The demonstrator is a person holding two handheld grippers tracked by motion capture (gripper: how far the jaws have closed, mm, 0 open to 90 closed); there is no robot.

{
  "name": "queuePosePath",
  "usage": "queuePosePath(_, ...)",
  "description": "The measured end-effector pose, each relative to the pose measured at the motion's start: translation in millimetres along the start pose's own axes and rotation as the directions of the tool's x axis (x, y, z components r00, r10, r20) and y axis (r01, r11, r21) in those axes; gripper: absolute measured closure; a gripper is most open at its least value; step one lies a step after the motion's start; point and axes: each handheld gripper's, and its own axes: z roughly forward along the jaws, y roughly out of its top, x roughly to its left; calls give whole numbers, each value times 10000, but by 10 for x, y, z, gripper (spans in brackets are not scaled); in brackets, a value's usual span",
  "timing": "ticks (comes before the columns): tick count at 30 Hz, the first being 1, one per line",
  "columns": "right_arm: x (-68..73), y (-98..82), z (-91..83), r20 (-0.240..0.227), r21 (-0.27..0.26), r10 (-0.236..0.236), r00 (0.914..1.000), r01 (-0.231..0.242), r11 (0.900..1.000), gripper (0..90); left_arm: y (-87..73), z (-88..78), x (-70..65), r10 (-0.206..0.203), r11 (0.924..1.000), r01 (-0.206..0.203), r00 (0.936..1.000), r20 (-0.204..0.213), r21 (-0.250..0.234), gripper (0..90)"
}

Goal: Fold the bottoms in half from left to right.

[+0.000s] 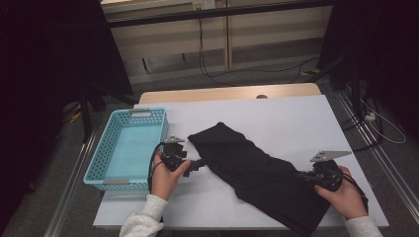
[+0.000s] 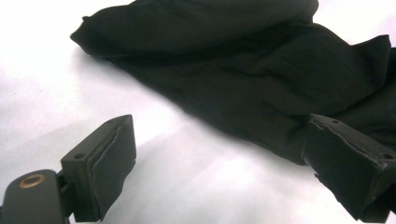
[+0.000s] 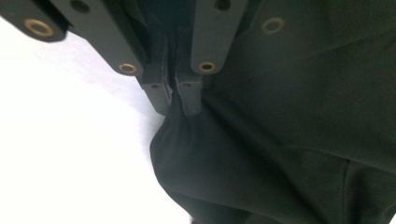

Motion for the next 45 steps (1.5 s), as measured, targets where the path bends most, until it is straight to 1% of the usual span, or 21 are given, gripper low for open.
queuePosePath(5, -16, -5, -14, 98, 9, 7, 10000, -7, 10000, 870, 5, 9, 18, -51, 10000, 49, 9997, -253, -66, 82)
queuePosePath(7, -14, 1, -12, 146, 11, -79, 9999, 78, 10000, 870, 11, 34, 26, -111, 9999, 108, 9997, -235, -97, 80)
queuePosePath(11, -17, 0, -23, 196, 11, -78, 9998, 78, 10000, 870, 41, 88, 50, -292, 9995, 288, 9987, -414, -98, 81)
queuePosePath(14, -32, -7, -33, 208, 25, -49, 9998, 49, 10000, 870, 64, 137, 55, -169, 9999, 170, 9986, -496, 20, 81)
queuePosePath(16, -43, -13, -42, 222, 32, -26, 9998, 25, 10000, 870, 69, 188, 63, -292, 9996, 295, 9982, -531, 39, 81)
queuePosePath(19, -61, -23, -58, 302, 28, -14, 9995, 13, 10000, 870, 93, 241, 81, -156, 9998, 162, 9968, -789, 68, 81)
queuePosePath(20, -66, -26, -67, 340, 30, -4, 9994, 3, 10000, 870, 104, 254, 86, -96, 9999, 102, 9948, -1016, 55, 81)
queuePosePath(21, -73, -31, -77, 414, 19, 1, 9991, -2, 10000, 870, 113, 267, 97, -55, 10000, 61, 9939, -1097, 47, 81)
queuePosePath(24, -99, -48, -100, 490, 7, 78, 9988, -78, 10000, 870, 112, 313, 139, -114, 9998, 135, 9931, -1163, 173, 81)
queuePosePath(25, -107, -53, -105, 500, 1, 71, 9987, -71, 10000, 870, 112, 325, 145, -23, 9999, 39, 9929, -1190, 128, 84)
queuePosePath(28, -124, -56, -128, 595, -20, 93, 9982, -92, 10000, 870, 140, 346, 170, -141, 9999, 146, 9921, -1243, 32, 96)
queuePosePath(30, -139, -61, -156, 676, -81, 132, 9976, -127, 9999, 870, 162, 363, 196, -119, 9999, 120, 9922, -1241, -7, 106)
queuePosePath(31, -148, -67, -167, 718, -120, 167, 9973, -159, 9998, 869, 173, 372, 208, -194, 9998, 186, 9915, -1286, -80, 115)
queuePosePath(33, -168, -83, -182, 764, -129, 225, 9968, -215, 9997, 870, 202, 385, 236, -158, 9999, 147, 9905, -1367, -91, 142)
queuePosePath(34, -180, -93, -188, 772, -119, 244, 9967, -235, 9997, 870, 212, 395, 250, -203, 9997, 185, 9893, -1441, -141, 158)
queuePosePath(37, -202, -109, -204, 821, -126, 353, 9960, -344, 9993, 869, 249, 427, 283, -236, 9995, 202, 9868, -1605, -226, 169)
queuePosePath(40, -217, -110, -217, 888, -228, 381, 9953, -362, 9991, 870, 277, 444, 317, -112, 9998, 78, 9855, -1691, -206, 224)
queuePosePath(42, -222, -111, -218, 883, -231, 392, 9953, -373, 9990, 870, 281, 445, 316, 73, 9998, -104, 9817, -1901, -151, 286)
queuePosePath(43, -223, -112, -217, 890, -228, 396, 9952, -377, 9990, 870, 282, 438, 312, 114, 9999, -132, 9819, -1888, -85, 315)
queuePosePath(44, -224, -112, -214, 884, -195, 374, 9954, -358, 9992, 870, 281, 433, 308, 60, 9999, -79, 9824, -1867, -95, 346)
queuePosePath(45, -223, -110, -210, 883, -163, 354, 9955, -341, 9993, 870, 284, 420, 304, 1, 10000, -5, 9847, -1741, -24, 396)
